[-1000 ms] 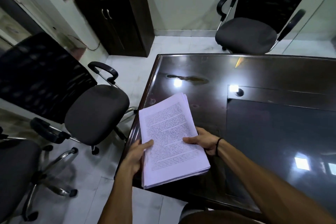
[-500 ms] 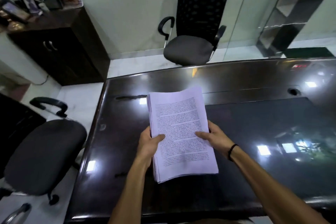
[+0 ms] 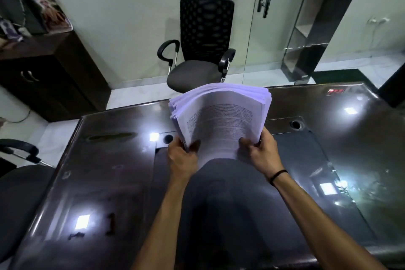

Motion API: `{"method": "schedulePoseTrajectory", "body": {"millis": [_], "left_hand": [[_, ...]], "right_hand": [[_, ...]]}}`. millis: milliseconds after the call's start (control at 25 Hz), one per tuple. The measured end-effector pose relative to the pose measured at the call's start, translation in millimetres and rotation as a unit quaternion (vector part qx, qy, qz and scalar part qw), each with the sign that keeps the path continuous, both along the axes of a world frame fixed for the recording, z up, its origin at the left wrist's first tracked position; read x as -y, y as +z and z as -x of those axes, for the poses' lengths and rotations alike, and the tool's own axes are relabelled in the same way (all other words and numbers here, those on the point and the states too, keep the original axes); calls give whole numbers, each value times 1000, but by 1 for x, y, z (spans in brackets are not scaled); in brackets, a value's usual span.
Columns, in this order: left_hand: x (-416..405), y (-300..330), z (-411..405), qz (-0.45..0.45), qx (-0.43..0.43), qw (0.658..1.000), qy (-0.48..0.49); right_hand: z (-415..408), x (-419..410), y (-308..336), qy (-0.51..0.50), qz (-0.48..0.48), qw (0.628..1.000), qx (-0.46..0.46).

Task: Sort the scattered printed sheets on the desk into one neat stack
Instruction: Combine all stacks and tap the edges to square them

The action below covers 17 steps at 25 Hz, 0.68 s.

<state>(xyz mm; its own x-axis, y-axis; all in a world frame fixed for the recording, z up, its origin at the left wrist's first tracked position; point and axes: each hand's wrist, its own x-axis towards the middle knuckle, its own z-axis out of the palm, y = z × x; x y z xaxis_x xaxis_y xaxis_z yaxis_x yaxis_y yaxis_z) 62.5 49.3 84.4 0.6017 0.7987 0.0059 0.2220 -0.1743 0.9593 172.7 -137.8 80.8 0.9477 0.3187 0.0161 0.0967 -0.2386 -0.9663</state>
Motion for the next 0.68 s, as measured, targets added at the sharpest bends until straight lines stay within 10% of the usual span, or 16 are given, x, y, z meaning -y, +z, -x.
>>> {"method": "schedulePoseTrajectory", "body": {"millis": [480,680], "left_hand": [[41,19,-29,15,115,989,91],[46,27,-43,49,38,983,175]], "right_hand": [[-17,-3,23,-88,-186,978,-36],[-26,-17,18,-156,-112,977,-88]]}}
